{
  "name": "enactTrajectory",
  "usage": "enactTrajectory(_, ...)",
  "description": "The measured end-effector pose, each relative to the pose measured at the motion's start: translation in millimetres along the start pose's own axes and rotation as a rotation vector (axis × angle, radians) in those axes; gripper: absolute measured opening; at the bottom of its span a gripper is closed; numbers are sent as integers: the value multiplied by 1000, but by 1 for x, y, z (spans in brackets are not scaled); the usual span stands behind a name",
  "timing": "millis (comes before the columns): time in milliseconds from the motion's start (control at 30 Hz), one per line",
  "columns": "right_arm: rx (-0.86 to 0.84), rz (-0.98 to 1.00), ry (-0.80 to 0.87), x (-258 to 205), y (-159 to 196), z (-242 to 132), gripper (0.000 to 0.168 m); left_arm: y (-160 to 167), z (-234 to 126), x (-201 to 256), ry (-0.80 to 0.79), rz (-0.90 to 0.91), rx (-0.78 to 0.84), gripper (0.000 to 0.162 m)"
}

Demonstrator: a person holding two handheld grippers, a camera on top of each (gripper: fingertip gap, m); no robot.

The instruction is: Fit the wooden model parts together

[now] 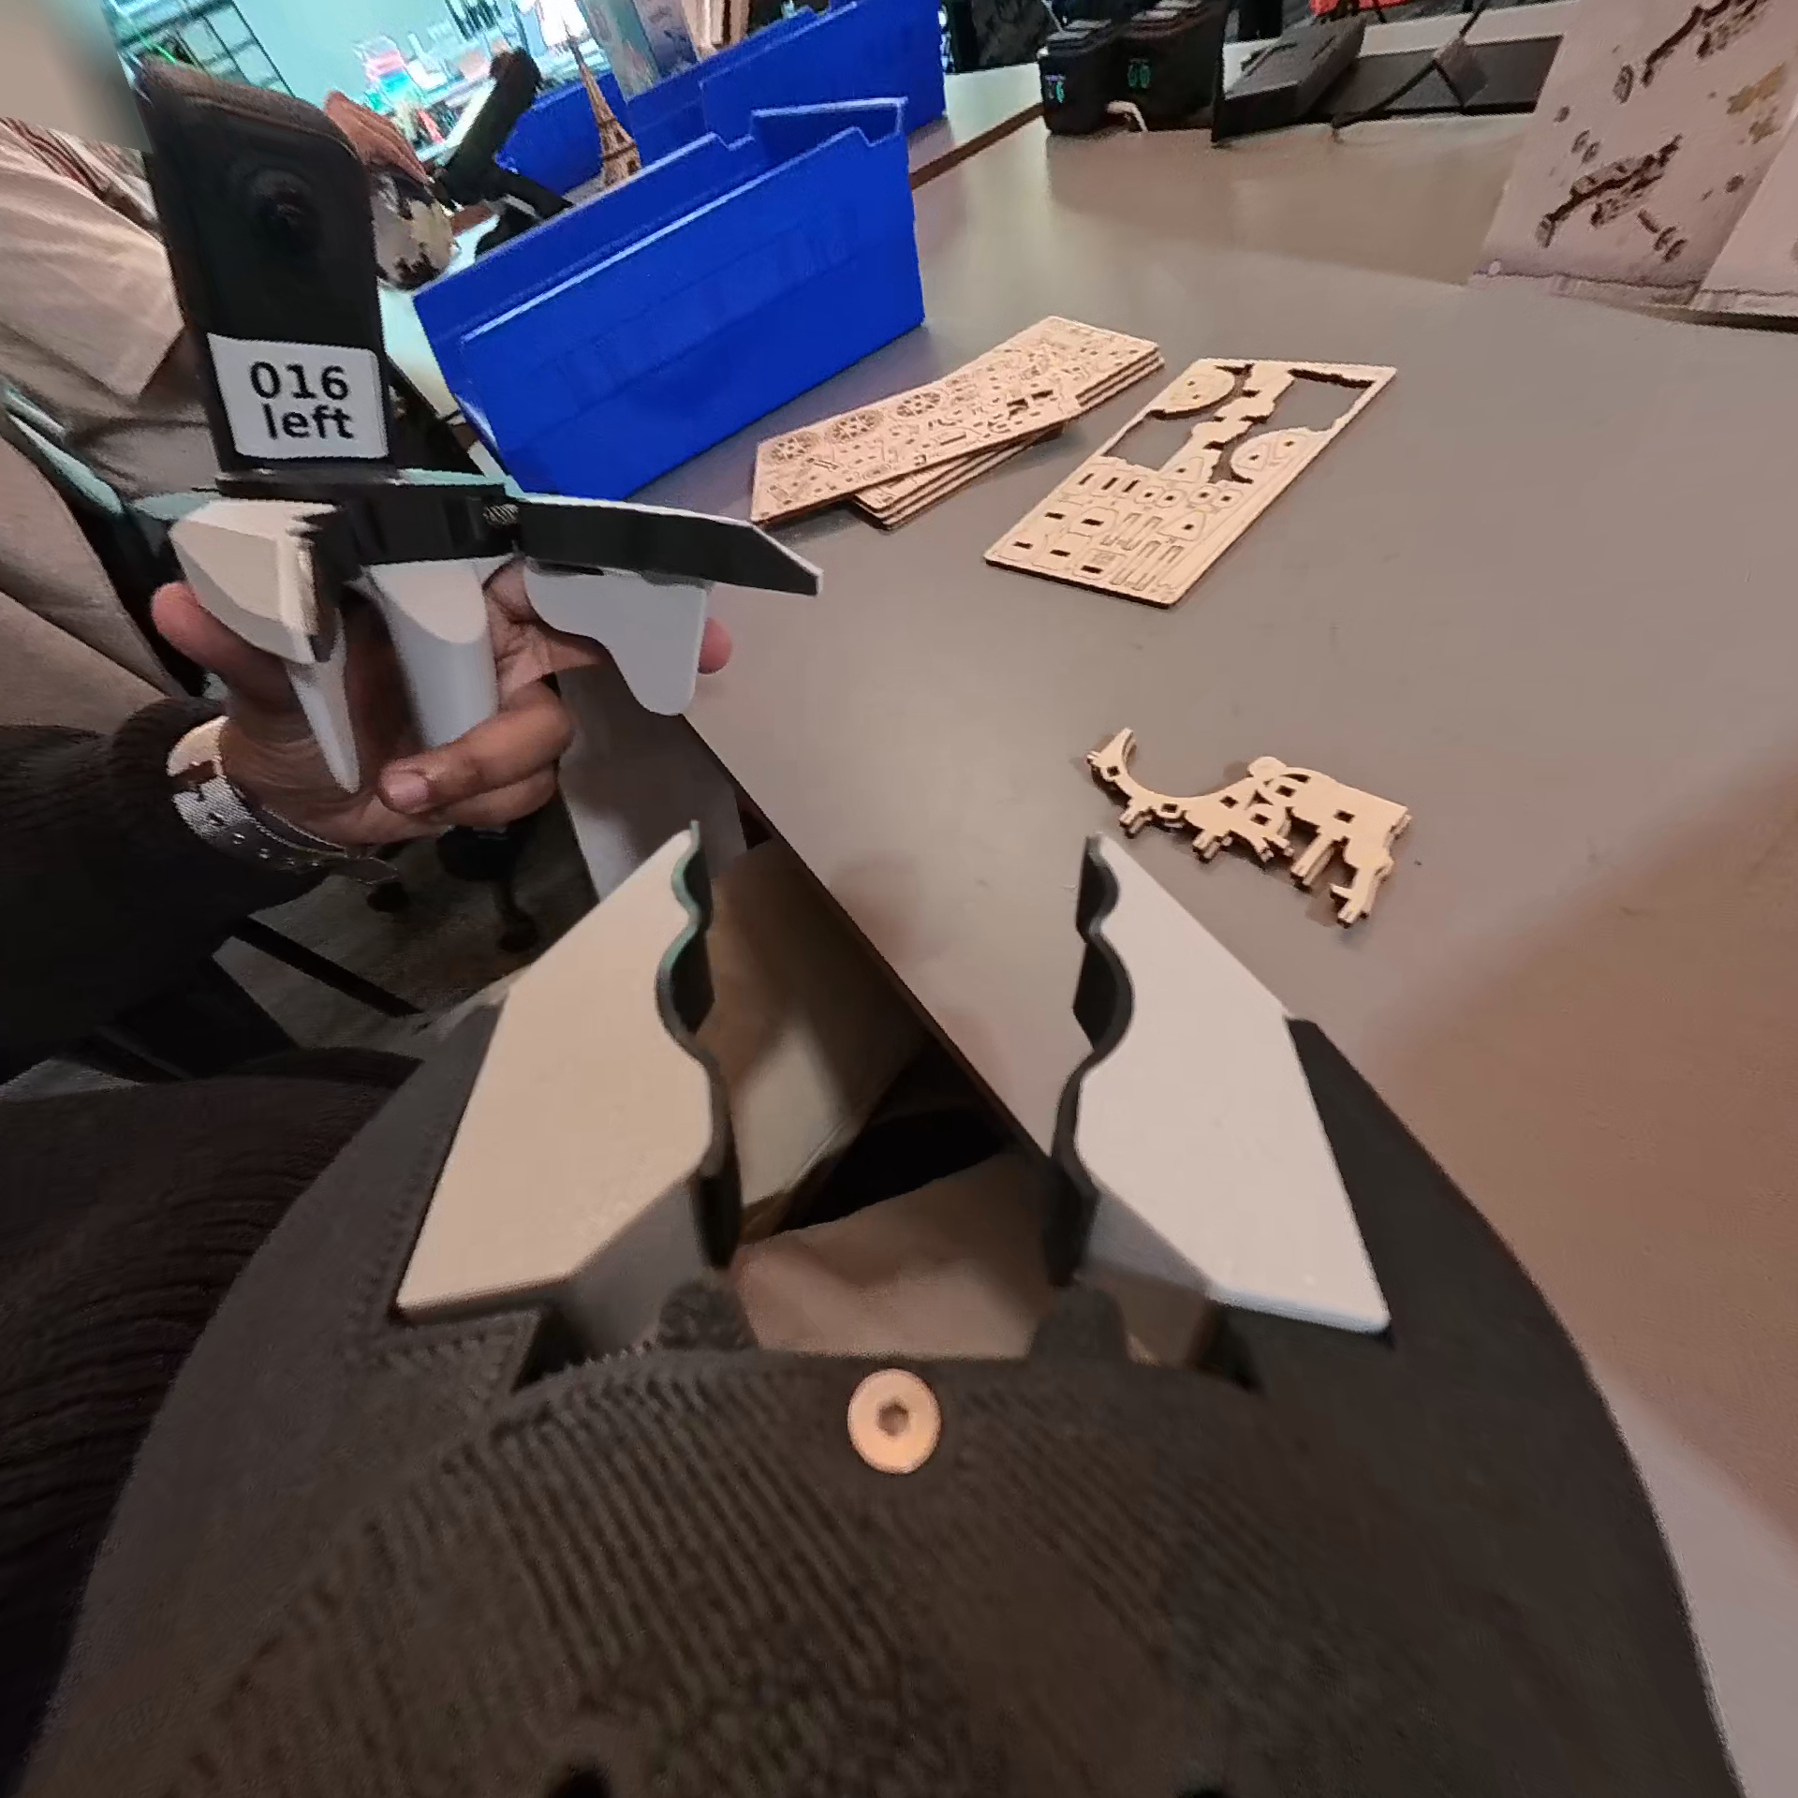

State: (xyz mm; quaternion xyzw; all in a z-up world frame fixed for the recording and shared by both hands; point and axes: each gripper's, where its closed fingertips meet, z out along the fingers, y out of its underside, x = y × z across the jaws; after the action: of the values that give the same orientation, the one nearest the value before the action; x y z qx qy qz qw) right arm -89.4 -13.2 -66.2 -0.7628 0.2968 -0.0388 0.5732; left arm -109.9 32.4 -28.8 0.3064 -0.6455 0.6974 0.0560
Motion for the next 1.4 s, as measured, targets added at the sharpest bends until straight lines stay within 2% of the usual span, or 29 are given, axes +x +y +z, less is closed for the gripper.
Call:
enactTrajectory(433,-37,-4,14,2,7,3,71,10,2,-12,-81,35,-59,110)
enactTrajectory(700,-35,-1,16,4,5,4,71,11,1,-23,-129,-10,-54,106)
enactTrajectory(1133,-82,-42,-86,-12,4,33,71,15,-26,-30,-241,-11,-30,105)
enactTrajectory(1400,-74,-17,-50,-4,7,23,70,16,-15,-31,-199,-35,-48,104)
